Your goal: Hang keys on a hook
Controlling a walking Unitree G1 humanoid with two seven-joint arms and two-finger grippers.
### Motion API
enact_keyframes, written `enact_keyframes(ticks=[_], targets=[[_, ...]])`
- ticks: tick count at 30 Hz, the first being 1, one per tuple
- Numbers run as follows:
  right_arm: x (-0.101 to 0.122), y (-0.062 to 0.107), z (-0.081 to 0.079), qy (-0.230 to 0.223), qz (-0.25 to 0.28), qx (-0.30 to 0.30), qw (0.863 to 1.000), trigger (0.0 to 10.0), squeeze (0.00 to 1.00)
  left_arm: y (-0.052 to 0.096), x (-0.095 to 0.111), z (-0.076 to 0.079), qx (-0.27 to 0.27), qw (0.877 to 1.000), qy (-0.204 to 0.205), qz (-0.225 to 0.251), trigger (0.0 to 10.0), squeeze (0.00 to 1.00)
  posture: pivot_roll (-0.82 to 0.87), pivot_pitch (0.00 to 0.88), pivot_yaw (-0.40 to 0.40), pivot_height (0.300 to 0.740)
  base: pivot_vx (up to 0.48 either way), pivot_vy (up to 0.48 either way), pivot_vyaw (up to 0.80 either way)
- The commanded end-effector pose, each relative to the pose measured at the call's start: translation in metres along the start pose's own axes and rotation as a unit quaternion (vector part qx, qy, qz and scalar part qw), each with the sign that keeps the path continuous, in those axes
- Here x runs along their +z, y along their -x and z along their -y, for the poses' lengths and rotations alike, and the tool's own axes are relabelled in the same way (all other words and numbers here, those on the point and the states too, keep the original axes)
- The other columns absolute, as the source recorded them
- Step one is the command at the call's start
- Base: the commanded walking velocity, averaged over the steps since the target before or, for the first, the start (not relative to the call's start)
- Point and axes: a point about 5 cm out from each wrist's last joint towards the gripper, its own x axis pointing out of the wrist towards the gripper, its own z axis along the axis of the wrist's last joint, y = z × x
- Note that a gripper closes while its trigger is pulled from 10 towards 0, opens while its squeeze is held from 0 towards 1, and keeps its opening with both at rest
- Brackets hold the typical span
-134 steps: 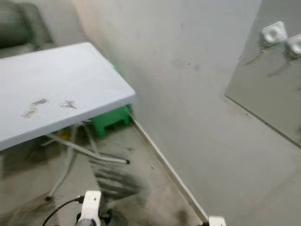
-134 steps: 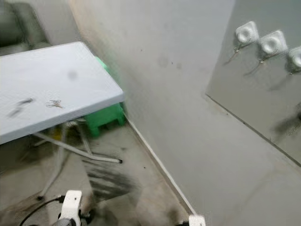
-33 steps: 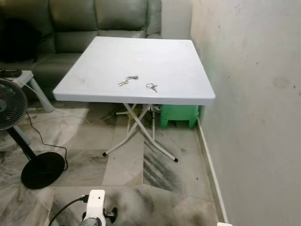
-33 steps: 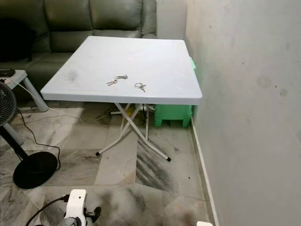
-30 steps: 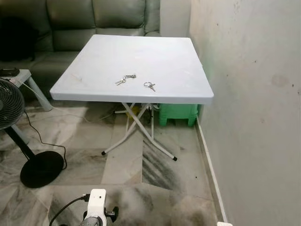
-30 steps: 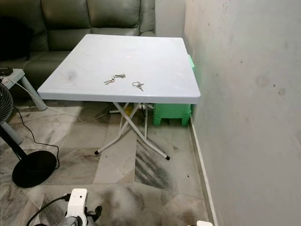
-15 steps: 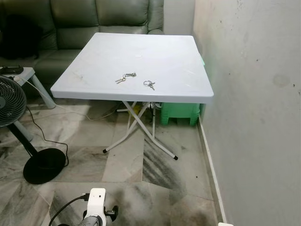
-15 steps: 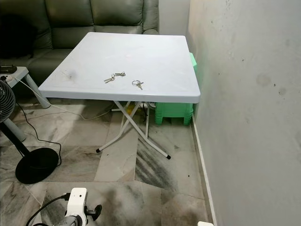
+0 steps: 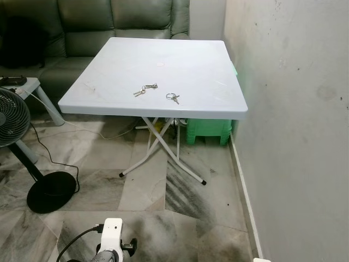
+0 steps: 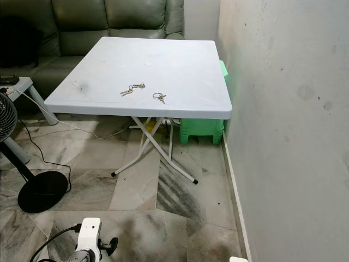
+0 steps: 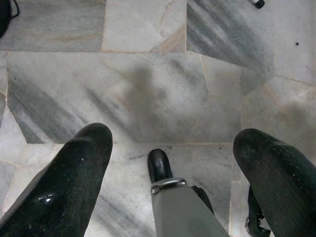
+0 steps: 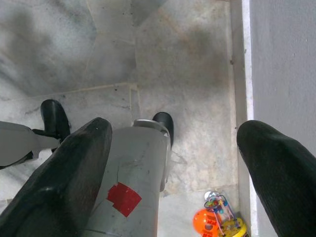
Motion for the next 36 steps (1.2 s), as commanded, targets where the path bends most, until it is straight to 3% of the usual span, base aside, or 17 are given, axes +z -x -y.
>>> enact_keyframes(ticks=[1,12,36], targets=[[-0.0109,0.002,-0.0012,-0.004,-0.02,-0.001,1.0,10.0,0.0,0.0007,-0.0008,-0.005,0.008,1.0,0.001,-0.002,10.0,0.0,-0.05,0.0,0.024,0.74,0.0,0.0,0.0],[-0.0113,0.002,-0.0014,0.001,-0.021,0.001,1.0,10.0,0.0,0.0013,-0.0039,-0.005,0.009,1.0,0.002,-0.008,10.0,0.0,-0.05,0.0,0.018,0.74,0.0,0.084,0.0],[-0.0138,0.0033,0.0043,0.005,-0.025,-0.002,1.0,10.0,0.0,0.001,-0.0027,-0.0042,0.009,1.0,0.008,-0.005,10.0,0.0,-0.05,0.0,0.009,0.74,0.0,0.467,0.0]])
